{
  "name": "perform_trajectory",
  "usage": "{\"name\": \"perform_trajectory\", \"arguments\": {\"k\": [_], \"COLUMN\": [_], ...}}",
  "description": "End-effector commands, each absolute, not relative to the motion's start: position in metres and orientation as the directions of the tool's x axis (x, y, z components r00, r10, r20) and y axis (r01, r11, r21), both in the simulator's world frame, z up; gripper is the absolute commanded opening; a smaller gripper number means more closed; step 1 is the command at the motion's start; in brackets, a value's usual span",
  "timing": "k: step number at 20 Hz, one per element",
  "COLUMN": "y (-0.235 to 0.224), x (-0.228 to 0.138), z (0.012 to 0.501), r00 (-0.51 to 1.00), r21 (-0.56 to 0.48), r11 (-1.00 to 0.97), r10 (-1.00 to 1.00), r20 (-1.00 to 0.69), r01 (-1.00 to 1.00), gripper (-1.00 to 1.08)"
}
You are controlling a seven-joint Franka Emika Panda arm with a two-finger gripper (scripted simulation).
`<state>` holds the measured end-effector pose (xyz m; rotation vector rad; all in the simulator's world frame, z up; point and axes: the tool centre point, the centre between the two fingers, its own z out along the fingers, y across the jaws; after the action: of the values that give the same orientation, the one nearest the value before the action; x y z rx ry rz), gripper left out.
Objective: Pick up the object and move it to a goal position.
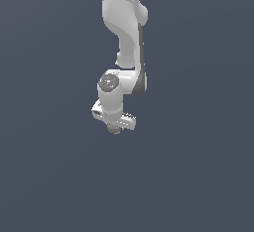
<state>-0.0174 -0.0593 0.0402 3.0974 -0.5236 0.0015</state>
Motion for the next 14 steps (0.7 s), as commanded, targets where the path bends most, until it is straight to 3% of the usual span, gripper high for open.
{"name": "perform_trajectory", "arguments": {"k": [1,14], "y": [-0.059,-0.043], "x": [-0.018,-0.005], "z": [0.039,0.074], "r00": [0.945,0.945], "r21": [0.0,0.0], "r11": [-0.945,-0.945], "r10": [-0.328,-0.328], "r20": [0.0,0.0], "r01": [-0.328,-0.328], "gripper": [-1.0,-1.0]}}
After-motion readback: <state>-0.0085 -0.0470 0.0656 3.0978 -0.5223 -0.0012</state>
